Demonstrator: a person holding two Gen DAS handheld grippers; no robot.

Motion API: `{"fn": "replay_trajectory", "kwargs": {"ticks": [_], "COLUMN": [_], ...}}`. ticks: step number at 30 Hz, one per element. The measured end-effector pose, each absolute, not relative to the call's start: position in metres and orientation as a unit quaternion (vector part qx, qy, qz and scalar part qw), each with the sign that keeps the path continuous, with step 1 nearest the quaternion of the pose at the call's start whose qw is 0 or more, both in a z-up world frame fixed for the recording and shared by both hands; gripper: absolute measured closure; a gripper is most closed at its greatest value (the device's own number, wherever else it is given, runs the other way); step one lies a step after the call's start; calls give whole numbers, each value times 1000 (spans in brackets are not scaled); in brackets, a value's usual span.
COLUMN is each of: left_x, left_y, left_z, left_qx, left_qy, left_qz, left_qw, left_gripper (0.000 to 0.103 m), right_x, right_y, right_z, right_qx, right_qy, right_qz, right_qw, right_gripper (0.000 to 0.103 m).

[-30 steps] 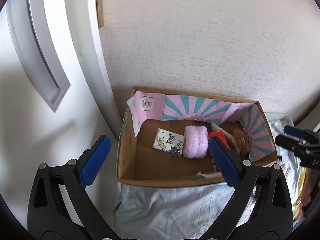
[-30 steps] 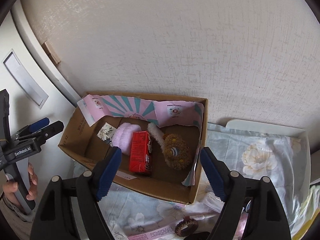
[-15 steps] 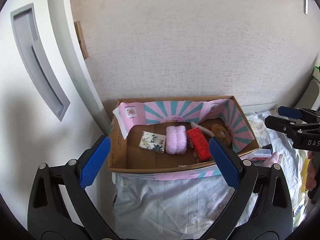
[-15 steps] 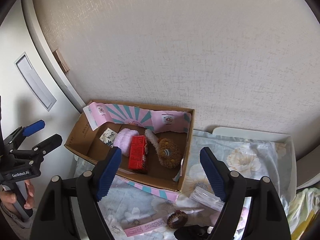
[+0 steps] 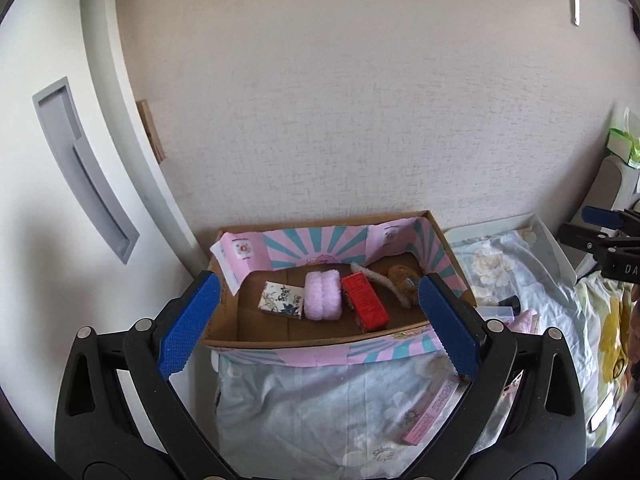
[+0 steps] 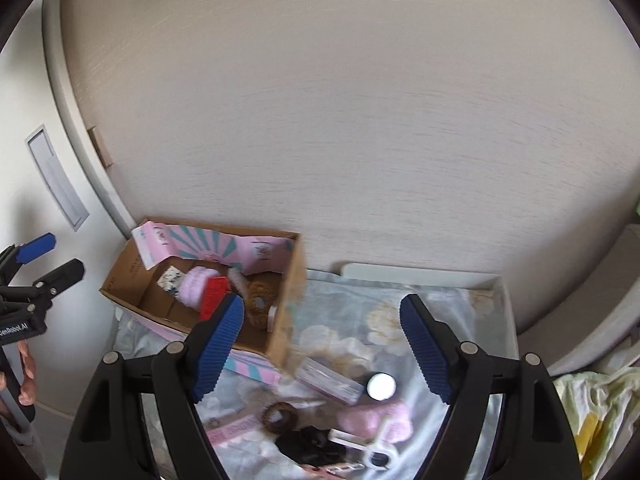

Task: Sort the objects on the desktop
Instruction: 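Move both grippers back over the remaining items on the bed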

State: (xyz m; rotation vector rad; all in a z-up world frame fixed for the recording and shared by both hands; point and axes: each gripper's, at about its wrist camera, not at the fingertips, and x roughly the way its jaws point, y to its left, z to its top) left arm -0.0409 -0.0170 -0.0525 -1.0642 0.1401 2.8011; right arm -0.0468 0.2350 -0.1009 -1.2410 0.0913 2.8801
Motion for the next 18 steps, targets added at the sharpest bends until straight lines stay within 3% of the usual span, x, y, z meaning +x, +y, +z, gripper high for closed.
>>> {"fn": "replay_trajectory", "kwargs": {"ticks": [8,18], "left_x": [-29,-5], "left_y": [2,48], "left_z": [-77,-166], "left_qx": [-376,-447], "left_qy": [49,100], "left_qz": [921,877], "left_qw": [90,144], "left_gripper": [2,2], "right_x": [-16,17], "right_y": [289,293], "right_z": [-126,-179], "right_qx": [-427,-471], "right_qy": [54,30], "right_qz": [902,881], "right_qw": [37,35], "right_gripper": [25,25]}}
